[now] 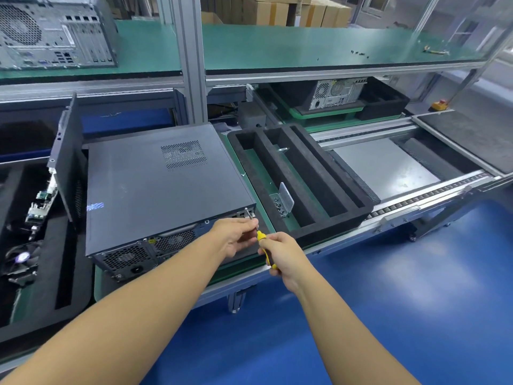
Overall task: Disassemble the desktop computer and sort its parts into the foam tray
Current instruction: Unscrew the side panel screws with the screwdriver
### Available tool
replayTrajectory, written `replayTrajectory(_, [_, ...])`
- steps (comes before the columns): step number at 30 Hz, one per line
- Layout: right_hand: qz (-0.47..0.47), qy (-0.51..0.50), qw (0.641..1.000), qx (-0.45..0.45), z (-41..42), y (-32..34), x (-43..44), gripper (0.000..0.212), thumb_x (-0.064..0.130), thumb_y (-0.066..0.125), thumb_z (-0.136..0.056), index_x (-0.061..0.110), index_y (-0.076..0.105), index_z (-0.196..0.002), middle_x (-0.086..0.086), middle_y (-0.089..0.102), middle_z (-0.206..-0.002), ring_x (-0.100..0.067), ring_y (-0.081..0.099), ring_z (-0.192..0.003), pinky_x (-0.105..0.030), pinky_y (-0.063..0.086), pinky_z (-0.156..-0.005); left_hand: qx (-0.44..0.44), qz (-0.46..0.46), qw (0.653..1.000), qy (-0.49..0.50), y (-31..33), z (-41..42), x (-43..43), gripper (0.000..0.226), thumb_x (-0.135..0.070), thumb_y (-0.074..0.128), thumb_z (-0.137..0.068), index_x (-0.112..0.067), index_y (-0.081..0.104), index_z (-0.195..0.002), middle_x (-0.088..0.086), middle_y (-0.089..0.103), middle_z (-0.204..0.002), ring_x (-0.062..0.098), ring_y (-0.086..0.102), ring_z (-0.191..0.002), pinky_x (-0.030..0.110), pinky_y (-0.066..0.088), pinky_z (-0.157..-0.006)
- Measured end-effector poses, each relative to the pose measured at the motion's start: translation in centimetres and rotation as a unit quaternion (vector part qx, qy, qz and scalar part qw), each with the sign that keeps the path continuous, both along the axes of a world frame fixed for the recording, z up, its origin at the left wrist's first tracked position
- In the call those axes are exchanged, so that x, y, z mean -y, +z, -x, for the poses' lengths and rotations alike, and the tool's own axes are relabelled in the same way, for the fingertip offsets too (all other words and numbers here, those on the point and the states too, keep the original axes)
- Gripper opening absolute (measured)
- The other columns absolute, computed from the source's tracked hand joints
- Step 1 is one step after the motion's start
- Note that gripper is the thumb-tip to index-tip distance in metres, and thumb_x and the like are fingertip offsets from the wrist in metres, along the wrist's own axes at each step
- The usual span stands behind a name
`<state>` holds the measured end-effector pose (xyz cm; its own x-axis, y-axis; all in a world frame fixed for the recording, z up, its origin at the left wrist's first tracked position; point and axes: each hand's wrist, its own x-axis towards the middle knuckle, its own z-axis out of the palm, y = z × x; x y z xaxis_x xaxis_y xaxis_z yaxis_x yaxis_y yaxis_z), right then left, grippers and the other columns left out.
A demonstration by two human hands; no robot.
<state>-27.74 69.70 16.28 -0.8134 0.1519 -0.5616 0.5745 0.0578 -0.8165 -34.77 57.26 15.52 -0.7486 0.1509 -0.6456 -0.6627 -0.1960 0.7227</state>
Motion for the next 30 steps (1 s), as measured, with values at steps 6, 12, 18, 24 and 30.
replayTrajectory(6, [0.111,-0.011,0.989,0.092,-0.4,0.2,-0.3,0.044,0.040,0.038,-0.102,0.008,0.066,-0.092,-0.005,0.065,-0.066,-0.014,0.050,-0.046,-0.021,0.034,-0.041,0.014,-0.031,0.999,-0.003,0.0,0.4,0.2,0.018,0.006,0.053,-0.096,0.001,0.064,-0.110,0.009,0.071,-0.089,0.017,0.068,-0.077,0.032,0.059,-0.071])
replayTrajectory(12, [0.047,-0.018,0.999,0.012,-0.7,-0.1,-0.4,0.017,0.031,0.059,-0.096,0.014,0.060,-0.096,-0.002,0.060,-0.071,-0.013,0.057,-0.054,-0.023,0.041,-0.044,0.019,-0.082,0.996,0.030,0.0,0.6,0.3,0.017,-0.006,0.066,-0.092,-0.004,0.062,-0.108,0.010,0.069,-0.090,0.019,0.070,-0.075,0.030,0.059,-0.057])
replayTrajectory(18, [0.088,-0.041,0.995,-0.013,-0.7,-0.2,0.6,0.018,0.023,0.066,-0.091,0.016,0.051,-0.100,-0.005,0.054,-0.086,-0.015,0.056,-0.060,-0.025,0.044,-0.046,0.008,-0.046,0.996,0.071,-0.2,1.1,-0.3,0.030,0.004,0.072,-0.084,-0.001,0.062,-0.111,0.010,0.070,-0.084,0.017,0.069,-0.072,0.028,0.057,-0.054])
replayTrajectory(24, [0.130,-0.069,0.987,0.060,-0.6,0.6,0.4,0.030,0.026,0.041,-0.098,0.008,0.065,-0.096,-0.006,0.062,-0.069,-0.016,0.056,-0.051,-0.022,0.040,-0.043,0.030,-0.070,0.993,0.090,-0.5,1.1,0.0,0.023,0.011,0.060,-0.089,0.002,0.059,-0.111,0.018,0.071,-0.095,0.023,0.071,-0.077,0.033,0.058,-0.064])
replayTrajectory(30, [0.082,-0.056,0.995,0.008,-0.8,-0.2,0.3,0.017,0.025,0.059,-0.095,0.012,0.062,-0.106,-0.009,0.063,-0.086,-0.015,0.064,-0.060,-0.025,0.048,-0.046,0.040,-0.109,0.987,0.114,-0.7,1.4,-0.2,0.011,-0.012,0.064,-0.095,-0.005,0.063,-0.103,0.011,0.072,-0.092,0.021,0.071,-0.080,0.036,0.057,-0.066])
